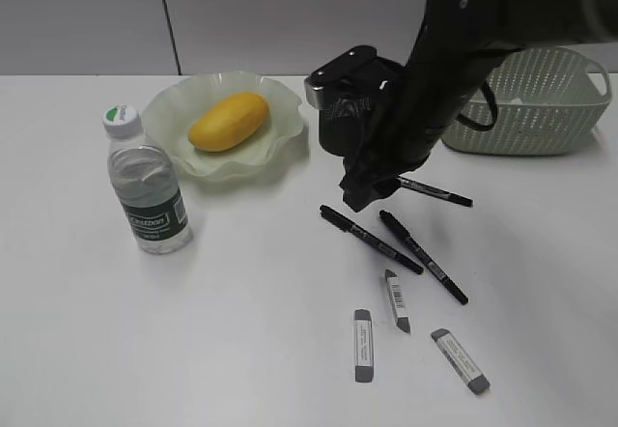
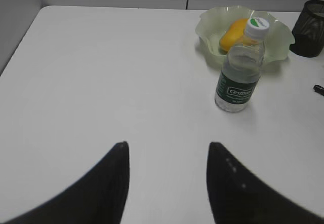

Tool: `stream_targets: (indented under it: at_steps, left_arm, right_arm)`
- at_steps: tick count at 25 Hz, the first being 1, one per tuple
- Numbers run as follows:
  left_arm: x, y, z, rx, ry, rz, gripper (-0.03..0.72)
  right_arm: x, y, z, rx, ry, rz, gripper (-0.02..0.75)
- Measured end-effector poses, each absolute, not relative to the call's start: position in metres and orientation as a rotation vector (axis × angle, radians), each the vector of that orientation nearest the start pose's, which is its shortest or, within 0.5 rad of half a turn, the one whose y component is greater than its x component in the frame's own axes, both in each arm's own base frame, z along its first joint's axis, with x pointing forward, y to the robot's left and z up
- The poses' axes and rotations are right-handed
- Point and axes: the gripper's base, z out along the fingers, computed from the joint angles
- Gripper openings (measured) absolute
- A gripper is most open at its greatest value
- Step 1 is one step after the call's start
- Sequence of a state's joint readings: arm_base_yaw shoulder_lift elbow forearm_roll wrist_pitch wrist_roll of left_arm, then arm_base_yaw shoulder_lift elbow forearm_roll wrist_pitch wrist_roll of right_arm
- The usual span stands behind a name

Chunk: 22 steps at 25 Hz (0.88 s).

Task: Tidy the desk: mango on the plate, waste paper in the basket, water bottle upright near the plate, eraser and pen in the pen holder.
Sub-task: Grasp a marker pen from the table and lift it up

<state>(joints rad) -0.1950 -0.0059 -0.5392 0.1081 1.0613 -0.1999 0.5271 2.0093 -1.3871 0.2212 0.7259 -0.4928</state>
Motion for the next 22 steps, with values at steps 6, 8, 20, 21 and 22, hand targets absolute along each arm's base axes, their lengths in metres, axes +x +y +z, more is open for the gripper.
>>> stream_targets:
  at_steps: [6,8,20,21,22]
  left_arm:
    - [-0.009,0.010,0.288,-0.013,1.998,-0.127,0.332]
    - [-0.009,0.010,0.288,-0.013,1.998,-0.127,0.314]
    - [-0.009,0.010,0.288,-0.013,1.998,-0.127,0.258]
    - [-0.009,0.010,0.288,-0.013,1.998,-0.127,0.258]
    - [-0.009,0.010,0.288,-0.013,1.998,-0.127,0.258]
  right_arm:
    - [0.369,0.232,0.128,-1.220,2.639,0.271,0.384]
    - [0.371,0.235,0.118,-1.215,2.669,0.291,0.384]
    - [0.371,0.236,0.103,-1.186,2.721,0.311,0.097]
    - [0.372,0.236,0.109,-1.179,2.702,0.310,0.097]
    - [0.373,0.237,0.118,-1.161,2.668,0.308,0.097]
